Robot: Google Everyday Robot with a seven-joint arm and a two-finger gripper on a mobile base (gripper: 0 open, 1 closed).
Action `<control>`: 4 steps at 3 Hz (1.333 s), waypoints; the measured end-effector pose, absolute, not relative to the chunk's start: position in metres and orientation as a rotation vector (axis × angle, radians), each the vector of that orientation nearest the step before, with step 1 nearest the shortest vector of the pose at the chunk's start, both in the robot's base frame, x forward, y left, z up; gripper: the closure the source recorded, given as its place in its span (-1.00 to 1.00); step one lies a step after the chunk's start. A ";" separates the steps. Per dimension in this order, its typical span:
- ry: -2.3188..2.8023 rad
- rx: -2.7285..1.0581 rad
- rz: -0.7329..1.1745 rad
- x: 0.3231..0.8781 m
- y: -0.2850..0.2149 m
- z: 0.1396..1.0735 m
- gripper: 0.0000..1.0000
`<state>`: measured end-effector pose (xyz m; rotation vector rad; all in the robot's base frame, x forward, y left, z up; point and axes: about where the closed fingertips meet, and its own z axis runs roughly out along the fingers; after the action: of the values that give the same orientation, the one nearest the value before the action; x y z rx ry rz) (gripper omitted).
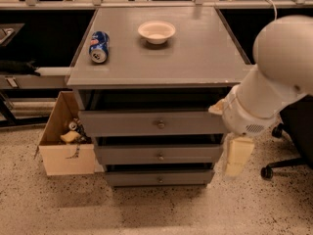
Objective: Open middle drawer
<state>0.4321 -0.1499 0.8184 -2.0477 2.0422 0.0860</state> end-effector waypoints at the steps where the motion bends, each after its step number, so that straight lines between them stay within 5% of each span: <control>1: 2.071 -2.047 0.278 0.426 -0.136 0.758 -1.00; 3: 2.070 -2.032 0.264 0.433 -0.137 0.721 -1.00; 4: 2.089 -2.077 0.280 0.432 -0.149 0.614 -1.00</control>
Offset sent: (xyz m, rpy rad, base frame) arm -0.0054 0.0115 -0.0477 0.0567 0.0878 0.0031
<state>0.4321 -0.1490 0.6144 -2.0770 2.0888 0.2804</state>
